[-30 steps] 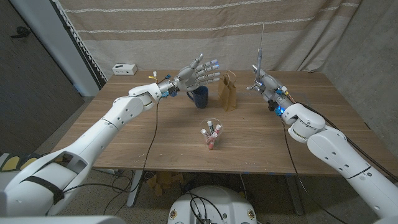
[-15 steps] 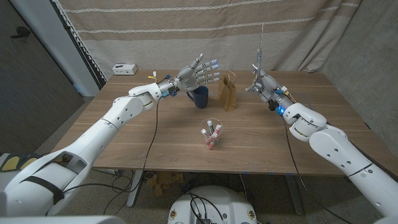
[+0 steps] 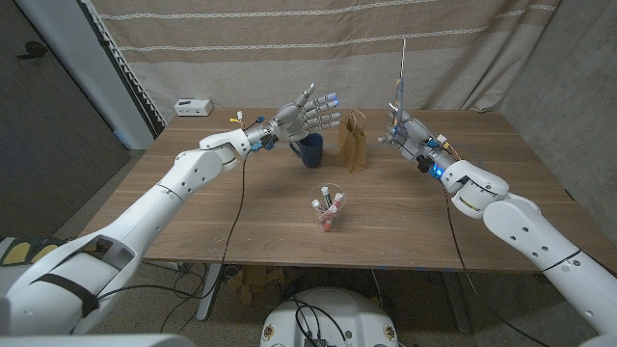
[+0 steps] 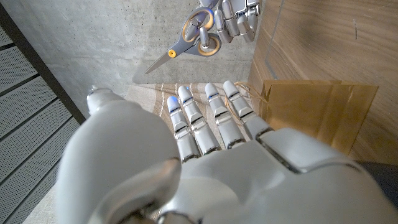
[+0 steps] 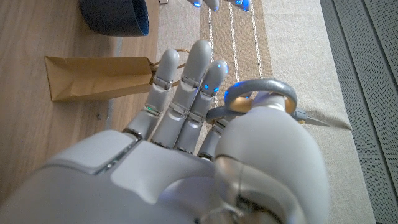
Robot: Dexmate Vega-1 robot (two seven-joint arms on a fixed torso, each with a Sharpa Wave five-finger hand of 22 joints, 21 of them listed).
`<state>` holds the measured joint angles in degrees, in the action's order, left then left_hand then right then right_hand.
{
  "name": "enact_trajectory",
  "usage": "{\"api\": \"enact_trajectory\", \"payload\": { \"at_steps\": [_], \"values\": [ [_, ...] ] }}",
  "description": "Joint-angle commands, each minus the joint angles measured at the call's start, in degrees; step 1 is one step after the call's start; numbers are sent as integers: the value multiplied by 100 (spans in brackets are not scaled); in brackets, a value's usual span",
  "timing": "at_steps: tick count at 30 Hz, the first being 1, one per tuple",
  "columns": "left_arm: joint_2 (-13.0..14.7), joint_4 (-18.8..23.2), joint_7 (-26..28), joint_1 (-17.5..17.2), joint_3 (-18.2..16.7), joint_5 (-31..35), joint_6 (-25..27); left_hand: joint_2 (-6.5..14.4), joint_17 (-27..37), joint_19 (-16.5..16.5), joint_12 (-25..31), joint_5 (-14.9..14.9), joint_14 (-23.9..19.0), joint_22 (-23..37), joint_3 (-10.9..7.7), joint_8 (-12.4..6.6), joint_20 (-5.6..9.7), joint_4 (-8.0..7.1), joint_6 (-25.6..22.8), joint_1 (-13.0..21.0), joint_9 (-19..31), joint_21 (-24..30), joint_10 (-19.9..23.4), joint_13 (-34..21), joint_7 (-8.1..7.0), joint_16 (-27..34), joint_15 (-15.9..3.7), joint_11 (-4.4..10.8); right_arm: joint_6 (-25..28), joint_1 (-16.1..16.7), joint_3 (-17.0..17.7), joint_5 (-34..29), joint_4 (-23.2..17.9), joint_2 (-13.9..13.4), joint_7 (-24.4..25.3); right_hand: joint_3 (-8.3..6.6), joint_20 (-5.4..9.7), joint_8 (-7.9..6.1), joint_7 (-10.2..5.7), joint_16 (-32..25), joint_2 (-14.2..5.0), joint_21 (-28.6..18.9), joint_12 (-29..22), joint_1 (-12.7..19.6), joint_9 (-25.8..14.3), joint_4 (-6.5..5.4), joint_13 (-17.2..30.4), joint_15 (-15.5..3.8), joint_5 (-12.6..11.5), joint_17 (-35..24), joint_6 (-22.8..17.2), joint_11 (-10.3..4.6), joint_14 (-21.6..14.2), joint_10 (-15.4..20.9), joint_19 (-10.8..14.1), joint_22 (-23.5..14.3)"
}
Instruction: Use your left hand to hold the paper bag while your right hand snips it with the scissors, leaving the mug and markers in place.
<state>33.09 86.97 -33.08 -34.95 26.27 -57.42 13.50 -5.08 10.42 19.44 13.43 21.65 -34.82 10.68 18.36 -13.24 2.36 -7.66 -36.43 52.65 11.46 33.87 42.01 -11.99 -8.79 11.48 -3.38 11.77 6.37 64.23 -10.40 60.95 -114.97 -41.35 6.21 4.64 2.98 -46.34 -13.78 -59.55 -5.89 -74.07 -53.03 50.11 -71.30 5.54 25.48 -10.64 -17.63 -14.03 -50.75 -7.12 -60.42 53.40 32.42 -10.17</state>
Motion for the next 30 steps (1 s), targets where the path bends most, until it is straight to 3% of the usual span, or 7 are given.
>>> {"api": "enact_trajectory", "payload": {
  "at_steps": [1, 14, 17, 19, 23, 26, 30],
  "values": [
    [5, 2, 0, 10, 4, 5, -1, 65, 17, 27, 29, 50, -46, 6, -9, 8, 648, -11, -51, -1, 11, -8, 65, -14, 8, 3, -927, 9, -7, 106, 108, 458, 5, -51, -252, 44, 453, -4432, 1277, 317, -84, 138, 478, -29, 1, -12, -399, -260, 16, 165, -1176, 70, 232, -193, -187, 2],
    [-8, -39, -2, 19, 11, 1, 10, 81, 17, 38, 18, 49, -50, 7, -8, 20, 645, -13, -58, -14, 9, -24, 67, -13, 17, 1, -925, 11, 136, 131, 233, 840, 149, -204, -763, 178, -8, -4344, 1478, 1360, -120, 702, 1474, -461, 48, -230, -1083, -248, 95, 366, -670, 334, 694, -660, -644, 32],
    [-11, -54, -4, 26, 13, 7, 9, 82, 16, 38, 14, 48, -51, 7, -7, 24, 644, -13, -57, -17, 8, -28, 65, -12, 10, 0, -924, 12, 152, 129, 252, 930, 194, -207, -901, 212, -122, -3945, 1511, 1550, -64, 857, 1720, -527, 621, -226, -1213, -210, 120, 340, -624, 522, 802, -890, -725, 27],
    [-13, -58, 1, 25, 14, 6, 14, 82, 16, 38, 14, 48, -51, 7, -6, 26, 640, -13, -55, -18, 8, -30, 65, -12, 14, 0, -924, 12, 175, 125, 260, 979, 213, -214, -963, 206, -215, -3259, 1521, 1707, -24, 1037, 1952, -548, 1794, -178, -1332, -178, 130, 276, -854, 598, 911, -1019, -763, 19],
    [-18, -76, -3, 33, 18, 8, 24, 86, 16, 44, 13, 48, -54, 7, -6, 21, 646, -14, -76, -22, 8, -34, 71, -12, 10, 0, -923, 13, 198, 110, 271, 1099, 292, -196, -1147, 168, -383, -2748, 1522, 1787, -1, 1239, 2136, -517, 2779, -107, -1375, -140, 137, 215, -1045, 624, 1038, -1117, -925, 11],
    [-20, -84, 1, 37, 21, 15, 26, 88, 16, 43, 13, 47, -55, 8, -5, 24, 647, -14, -76, -25, 7, -37, 77, -12, 13, 0, -922, 13, 235, 87, 272, 1209, 369, -179, -1310, 114, -432, -2499, 1579, 1787, 1, 1330, 2213, -414, 3220, -26, -1380, -146, 128, 172, -1029, 616, 1093, -1161, -984, 7],
    [-26, -92, 1, 42, 21, 10, 36, 90, 16, 42, 13, 47, -56, 8, -4, 24, 650, -15, -85, -30, 7, -44, 85, -11, 8, -1, -923, 13, 304, 61, 270, 1315, 428, -180, -1448, 44, -501, -2460, 1567, 1827, 7, 1418, 2273, -244, 3287, 80, -1378, -162, 106, 160, -918, 610, 1173, -1205, -1071, 4]
  ]
}}
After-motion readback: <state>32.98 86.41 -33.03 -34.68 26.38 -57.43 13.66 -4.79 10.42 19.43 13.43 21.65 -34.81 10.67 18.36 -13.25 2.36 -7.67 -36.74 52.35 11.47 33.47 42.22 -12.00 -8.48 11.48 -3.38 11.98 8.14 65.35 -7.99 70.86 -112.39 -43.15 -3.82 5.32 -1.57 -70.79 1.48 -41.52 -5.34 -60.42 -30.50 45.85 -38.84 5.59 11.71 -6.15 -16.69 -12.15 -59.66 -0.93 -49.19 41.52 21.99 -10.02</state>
